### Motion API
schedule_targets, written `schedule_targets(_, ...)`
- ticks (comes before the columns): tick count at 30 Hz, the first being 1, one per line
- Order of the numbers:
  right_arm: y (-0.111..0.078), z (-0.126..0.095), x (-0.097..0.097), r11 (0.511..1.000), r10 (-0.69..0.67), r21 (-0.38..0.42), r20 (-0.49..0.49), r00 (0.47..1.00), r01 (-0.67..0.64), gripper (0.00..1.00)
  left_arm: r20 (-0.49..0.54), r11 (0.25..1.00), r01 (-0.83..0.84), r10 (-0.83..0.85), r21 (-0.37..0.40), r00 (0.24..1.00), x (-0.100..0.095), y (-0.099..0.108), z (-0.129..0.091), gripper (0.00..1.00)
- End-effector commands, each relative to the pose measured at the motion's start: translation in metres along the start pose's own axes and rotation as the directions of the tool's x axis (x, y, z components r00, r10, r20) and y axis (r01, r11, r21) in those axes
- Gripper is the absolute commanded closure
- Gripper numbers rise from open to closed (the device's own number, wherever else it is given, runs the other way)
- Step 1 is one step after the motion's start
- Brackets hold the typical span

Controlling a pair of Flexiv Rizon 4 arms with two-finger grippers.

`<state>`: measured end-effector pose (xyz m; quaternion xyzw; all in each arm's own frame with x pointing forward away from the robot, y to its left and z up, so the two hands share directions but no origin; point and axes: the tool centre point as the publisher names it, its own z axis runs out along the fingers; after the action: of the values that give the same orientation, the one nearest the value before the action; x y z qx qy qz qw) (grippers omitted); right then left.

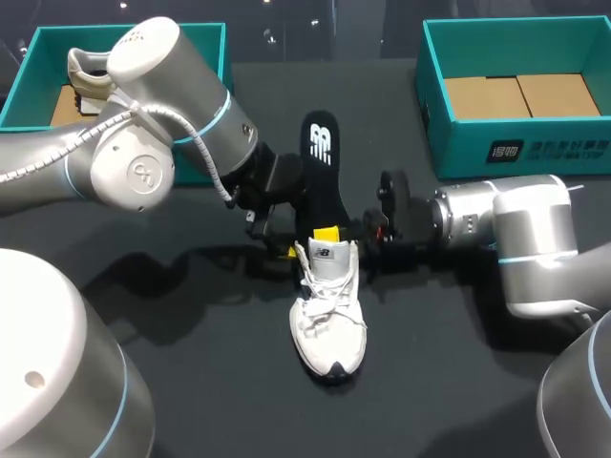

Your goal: Take the shoe out of the shoebox, open the shoe tongue, remove and reinsert the insole, then place the shoe into the shoebox

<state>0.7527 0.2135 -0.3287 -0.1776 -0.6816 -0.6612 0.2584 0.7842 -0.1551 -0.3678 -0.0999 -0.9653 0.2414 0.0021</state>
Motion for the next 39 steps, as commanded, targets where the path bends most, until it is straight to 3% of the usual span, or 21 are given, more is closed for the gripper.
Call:
schedule_targets(1, 0.006, -0.001, 0.003, 1.000, -0.010, 0.012, 0.010, 1.000, 0.010, 0.67, 0.000, 1.000, -0.001, 0.001, 0.001, 1.000, 0.000, 0.000, 0.001, 0.00)
schedule_targets(11, 0.022, 0.001, 0.007, 0.998, -0.050, 0.040, 0.007, 0.999, 0.049, 0.65, 0.000, 1.000, -0.001, 0.001, 0.001, 1.000, 0.000, 0.000, 0.001, 0.00)
schedule_targets(20, 0.047, 0.001, 0.002, 0.996, -0.070, 0.054, 0.022, 0.997, 0.069, 0.67, 0.000, 1.000, -0.001, 0.001, 0.001, 1.000, 0.000, 0.000, 0.001, 0.00)
schedule_targets(22, 0.051, 0.001, -0.001, 0.997, -0.066, 0.047, 0.031, 0.997, 0.064, 0.73, 0.000, 1.000, -0.001, 0.001, 0.001, 1.000, 0.000, 0.000, 0.001, 0.00)
schedule_targets(23, 0.052, 0.001, -0.003, 0.998, -0.059, 0.041, 0.040, 0.997, 0.057, 0.82, 0.000, 1.000, -0.001, 0.001, 0.001, 1.000, 0.000, 0.000, 0.001, 0.00)
schedule_targets(24, 0.053, 0.000, -0.005, 0.998, -0.054, 0.038, 0.045, 0.997, 0.053, 0.97, 0.000, 1.000, -0.001, 0.001, 0.001, 1.000, 0.000, 0.000, 0.001, 0.00)
schedule_targets(25, 0.053, 0.001, -0.006, 0.998, -0.046, 0.037, 0.047, 0.998, 0.044, 1.00, 0.000, 1.000, -0.001, 0.001, 0.001, 1.000, 0.000, 0.000, 0.001, 0.00)
schedule_targets(39, 0.006, -0.003, -0.011, 0.995, 0.082, 0.052, 0.121, 0.989, -0.088, 1.00, 0.000, 1.000, -0.001, 0.001, 0.001, 1.000, 0.000, 0.000, 0.001, 0.00)
